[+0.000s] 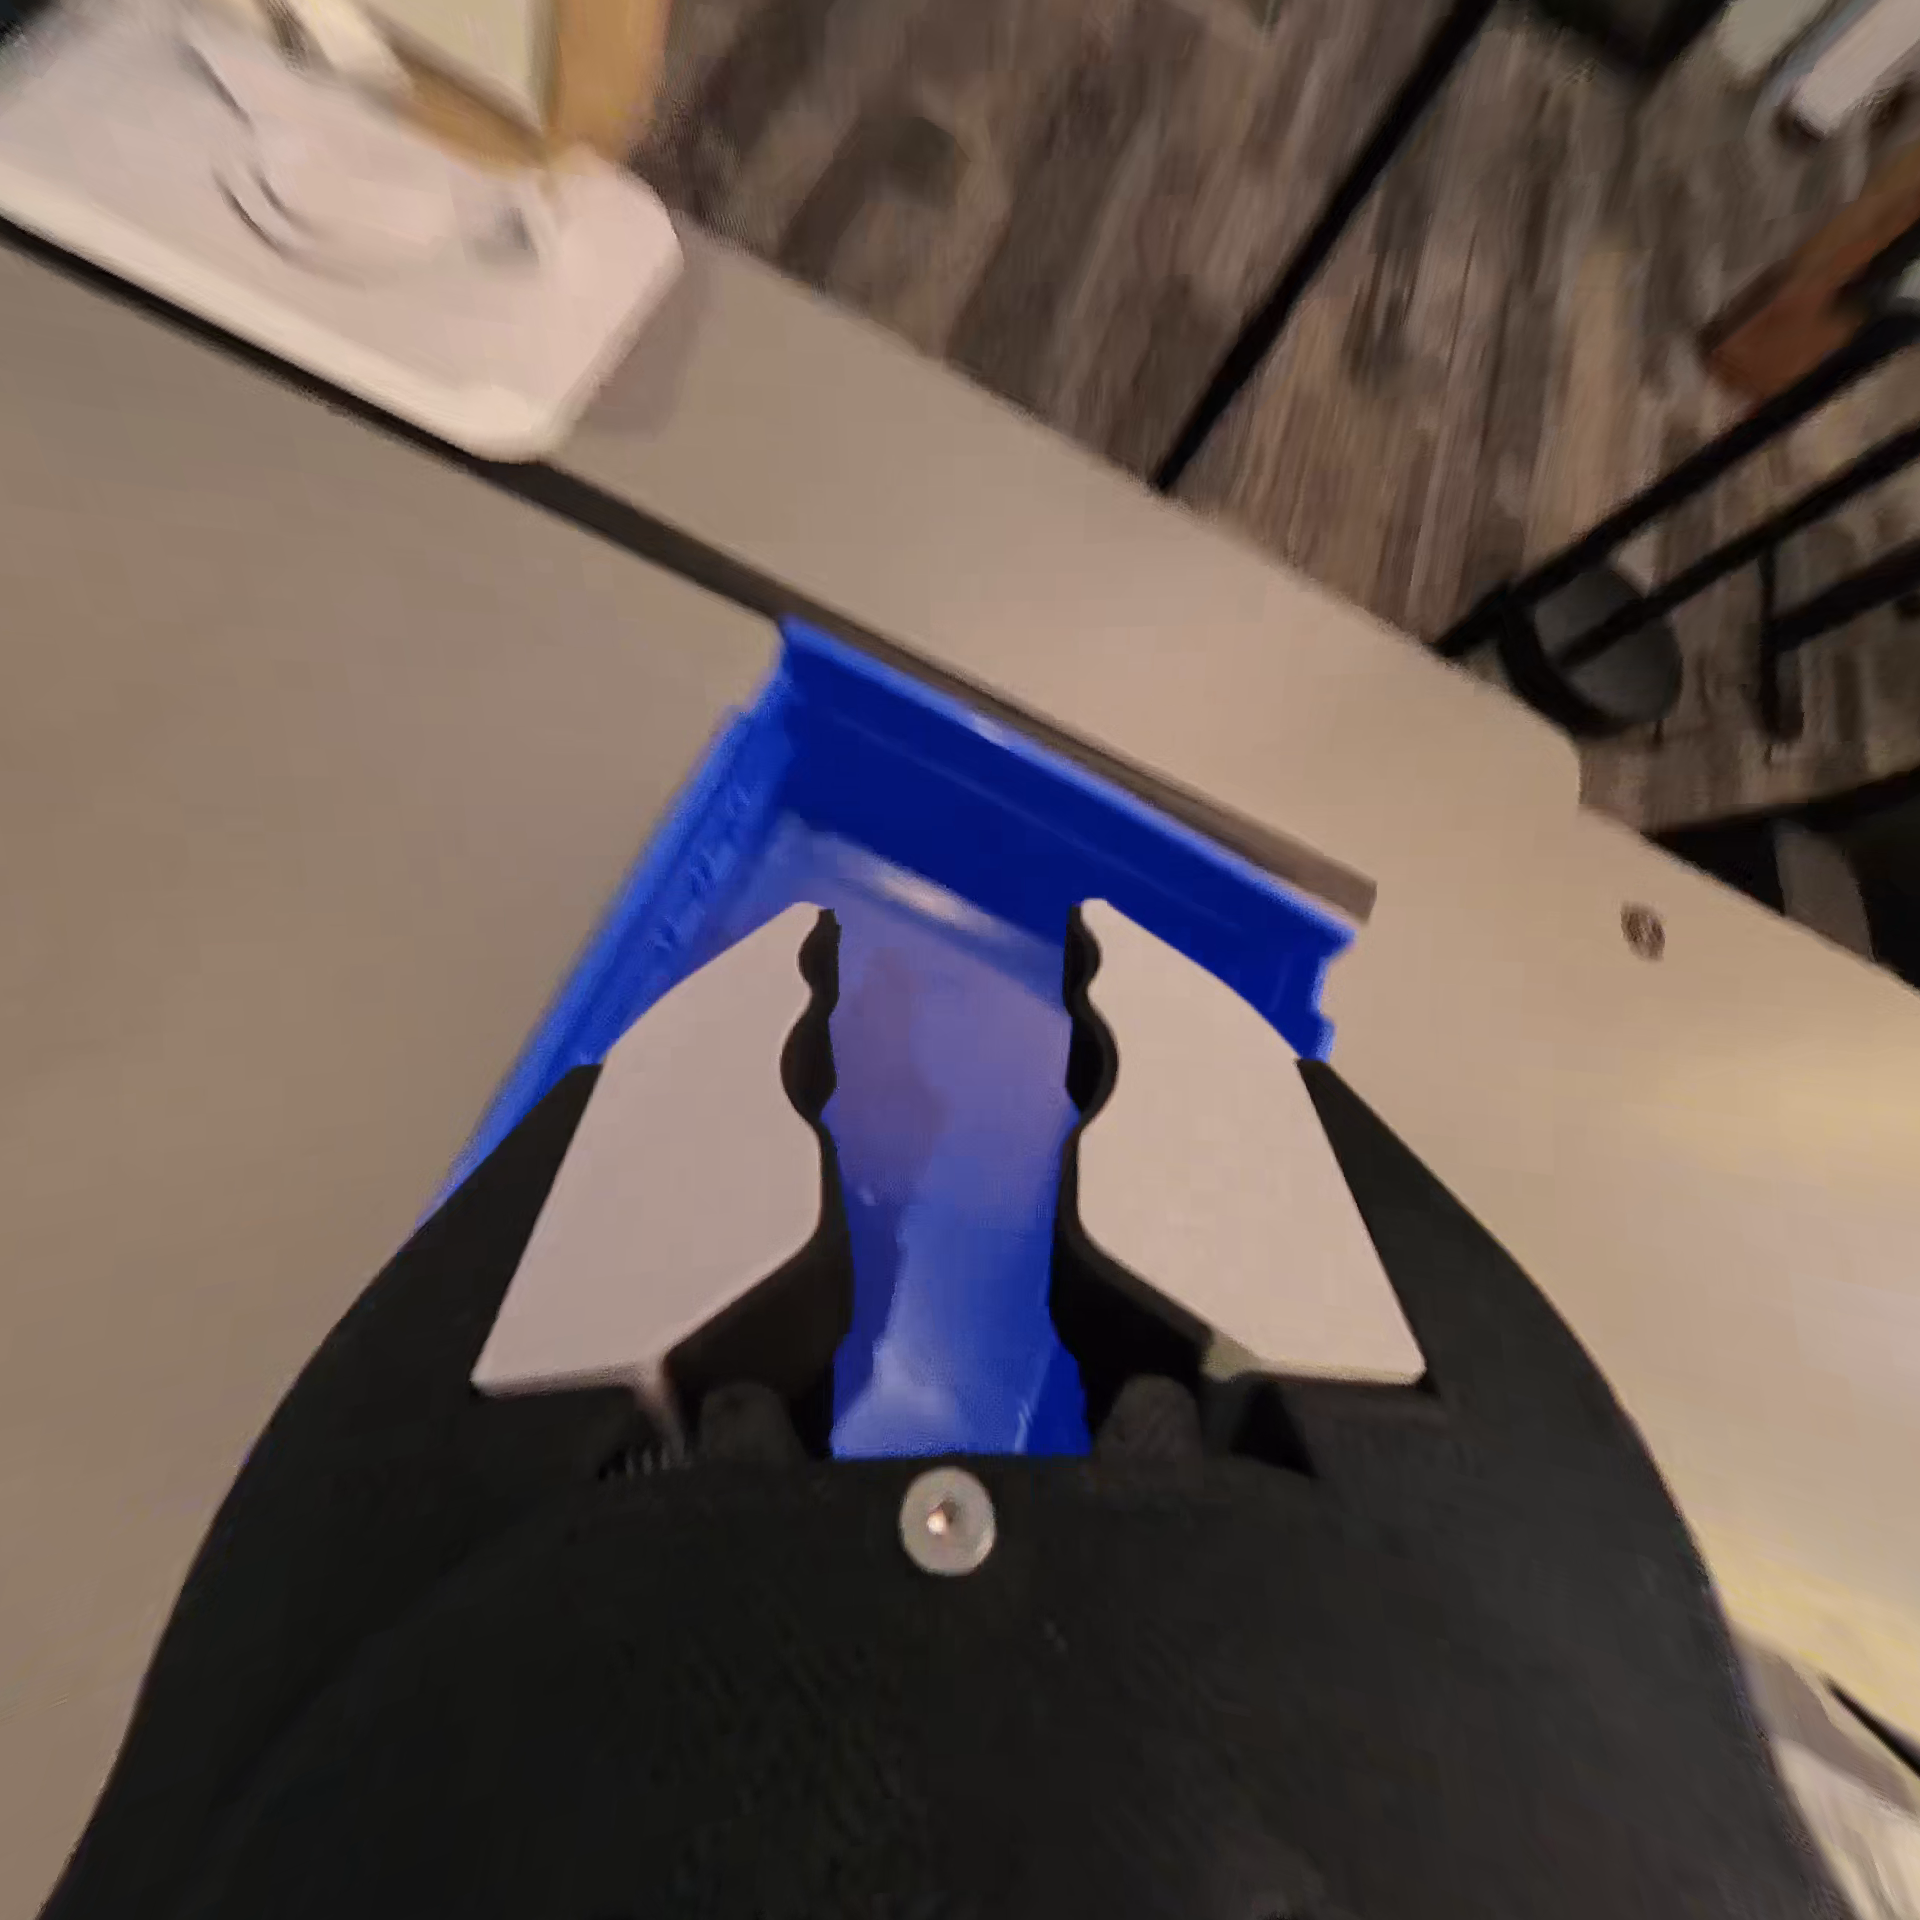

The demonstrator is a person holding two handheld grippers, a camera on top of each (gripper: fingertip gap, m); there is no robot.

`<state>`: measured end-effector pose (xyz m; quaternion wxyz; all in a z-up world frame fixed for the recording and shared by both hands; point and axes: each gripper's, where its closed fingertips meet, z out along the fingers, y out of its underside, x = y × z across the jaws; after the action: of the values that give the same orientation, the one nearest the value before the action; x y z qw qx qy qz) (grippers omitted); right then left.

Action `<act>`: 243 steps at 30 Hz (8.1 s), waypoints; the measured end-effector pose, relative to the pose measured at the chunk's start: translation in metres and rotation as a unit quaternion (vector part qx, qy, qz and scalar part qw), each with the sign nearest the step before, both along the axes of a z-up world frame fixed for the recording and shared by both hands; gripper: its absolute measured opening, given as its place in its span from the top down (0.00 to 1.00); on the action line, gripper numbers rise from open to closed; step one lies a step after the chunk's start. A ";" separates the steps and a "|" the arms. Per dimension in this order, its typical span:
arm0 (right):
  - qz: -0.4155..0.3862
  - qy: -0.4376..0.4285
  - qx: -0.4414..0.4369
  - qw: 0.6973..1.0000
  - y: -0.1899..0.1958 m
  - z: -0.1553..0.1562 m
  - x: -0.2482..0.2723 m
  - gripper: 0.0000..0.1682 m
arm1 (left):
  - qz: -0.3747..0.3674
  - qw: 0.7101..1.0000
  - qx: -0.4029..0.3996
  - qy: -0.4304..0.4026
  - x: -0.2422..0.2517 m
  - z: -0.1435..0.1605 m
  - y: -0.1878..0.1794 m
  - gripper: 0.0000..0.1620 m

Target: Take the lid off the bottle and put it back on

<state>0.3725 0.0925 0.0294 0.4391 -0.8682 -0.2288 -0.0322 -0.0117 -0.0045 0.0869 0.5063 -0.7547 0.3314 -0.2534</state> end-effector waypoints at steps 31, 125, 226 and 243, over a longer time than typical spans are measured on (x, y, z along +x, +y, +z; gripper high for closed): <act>0.445 0.277 0.072 0.849 -0.083 -0.012 -0.265 0.53 | -0.090 0.988 0.087 -0.085 0.143 -0.116 0.017 0.45; 0.399 0.251 0.051 0.880 -0.084 0.002 -0.256 0.54 | -0.069 0.992 0.103 -0.037 0.167 -0.118 0.019 0.47; 0.390 0.109 -0.027 0.914 -0.138 0.002 -0.245 0.56 | -0.114 0.990 0.079 0.013 0.169 -0.121 -0.033 0.47; 0.566 0.183 -0.014 0.804 -0.168 0.022 -0.242 0.49 | -0.248 0.966 0.066 -0.011 0.187 -0.121 -0.069 0.47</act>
<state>0.1303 -0.0756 0.0512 0.4009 -0.5807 -0.5950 0.3849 0.1752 -0.0731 -0.0344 0.4798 -0.6111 0.5188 -0.3567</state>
